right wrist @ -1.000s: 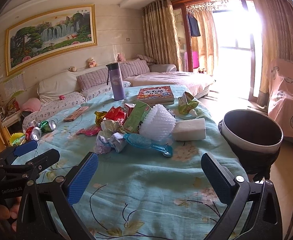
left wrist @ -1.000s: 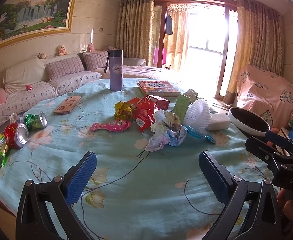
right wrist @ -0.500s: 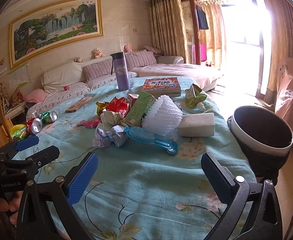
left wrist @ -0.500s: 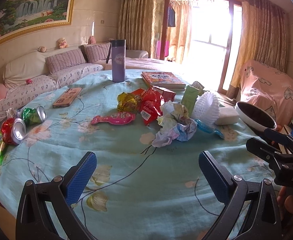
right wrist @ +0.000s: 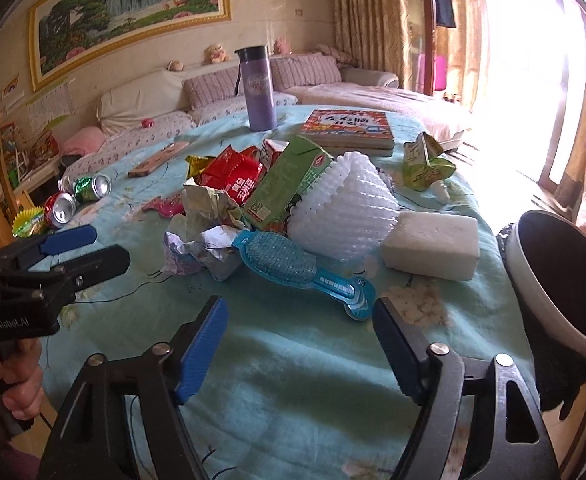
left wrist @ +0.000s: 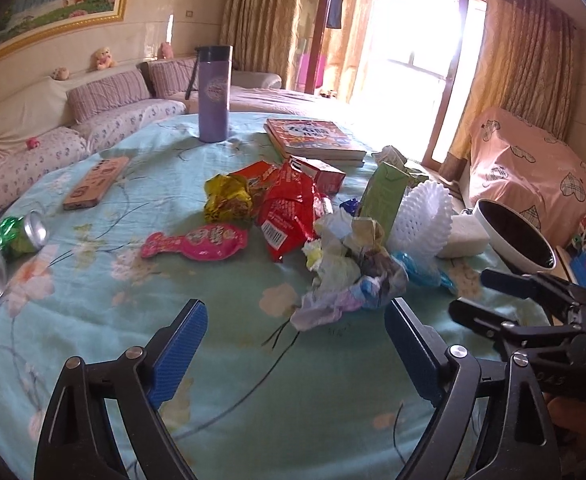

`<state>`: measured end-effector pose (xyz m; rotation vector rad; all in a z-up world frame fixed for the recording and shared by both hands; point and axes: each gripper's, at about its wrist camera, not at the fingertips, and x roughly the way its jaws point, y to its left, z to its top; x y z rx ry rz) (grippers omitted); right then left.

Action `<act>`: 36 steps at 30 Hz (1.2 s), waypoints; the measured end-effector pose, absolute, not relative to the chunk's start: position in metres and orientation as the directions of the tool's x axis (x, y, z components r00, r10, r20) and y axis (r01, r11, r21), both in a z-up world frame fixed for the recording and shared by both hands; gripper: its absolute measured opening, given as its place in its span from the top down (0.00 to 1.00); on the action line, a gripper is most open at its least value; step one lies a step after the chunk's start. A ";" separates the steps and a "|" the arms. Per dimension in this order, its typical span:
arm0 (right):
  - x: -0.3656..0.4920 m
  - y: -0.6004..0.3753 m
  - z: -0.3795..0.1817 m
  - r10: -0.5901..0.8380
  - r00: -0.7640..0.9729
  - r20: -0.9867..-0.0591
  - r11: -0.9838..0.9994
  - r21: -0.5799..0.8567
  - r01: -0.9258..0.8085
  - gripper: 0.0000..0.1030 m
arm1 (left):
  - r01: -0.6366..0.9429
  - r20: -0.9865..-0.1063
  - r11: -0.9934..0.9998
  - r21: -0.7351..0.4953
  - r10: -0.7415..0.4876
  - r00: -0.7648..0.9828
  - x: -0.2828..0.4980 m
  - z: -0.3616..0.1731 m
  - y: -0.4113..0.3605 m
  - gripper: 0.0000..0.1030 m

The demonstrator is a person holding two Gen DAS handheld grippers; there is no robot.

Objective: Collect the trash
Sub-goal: 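Grasp the crumpled paper wad with the left tool while the right tool grasps the white foam mesh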

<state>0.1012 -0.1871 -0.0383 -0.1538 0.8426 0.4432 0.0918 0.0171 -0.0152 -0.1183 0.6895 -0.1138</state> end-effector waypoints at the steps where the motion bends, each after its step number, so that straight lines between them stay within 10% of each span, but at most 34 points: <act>1: 0.105 -0.186 -0.040 0.316 0.574 -0.755 0.896 0.038 -0.443 0.34 | 0.077 -0.630 0.986 -0.146 -0.153 0.762 0.097 -0.016 0.017 0.13; 7: 0.128 -0.178 -0.053 0.301 0.518 -0.800 0.876 0.017 -0.482 0.42 | 0.132 -0.667 0.981 -0.142 -0.193 0.719 0.128 -0.030 0.008 0.24; 11: 0.141 -0.179 -0.064 0.292 0.478 -0.829 0.876 0.032 -0.481 0.64 | 0.148 -0.695 0.974 -0.171 -0.226 0.683 0.145 -0.041 0.006 0.32; 15: 0.139 -0.181 -0.058 0.310 0.500 -0.809 0.872 0.032 -0.489 0.81 | 0.195 -0.696 0.954 -0.227 -0.299 0.652 0.151 -0.044 0.003 0.72; 18: 0.134 -0.185 -0.053 0.327 0.498 -0.803 0.875 0.059 -0.480 1.00 | 0.215 -0.687 0.955 -0.203 -0.296 0.664 0.145 -0.038 -0.001 0.83; 25: 0.124 -0.199 -0.052 0.361 0.492 -0.792 0.888 0.131 -0.440 1.00 | 0.214 -0.665 0.951 -0.225 -0.310 0.679 0.118 -0.027 0.005 0.86; 32: 0.134 -0.191 -0.045 0.396 0.473 -0.787 0.855 0.128 -0.502 0.43 | 0.206 -0.644 0.954 -0.216 -0.298 0.704 0.098 -0.014 0.013 0.86; 36: 0.148 -0.183 -0.044 0.366 0.451 -0.814 0.833 0.070 -0.549 0.45 | 0.182 -0.647 0.957 -0.226 -0.287 0.706 0.097 -0.013 0.019 0.86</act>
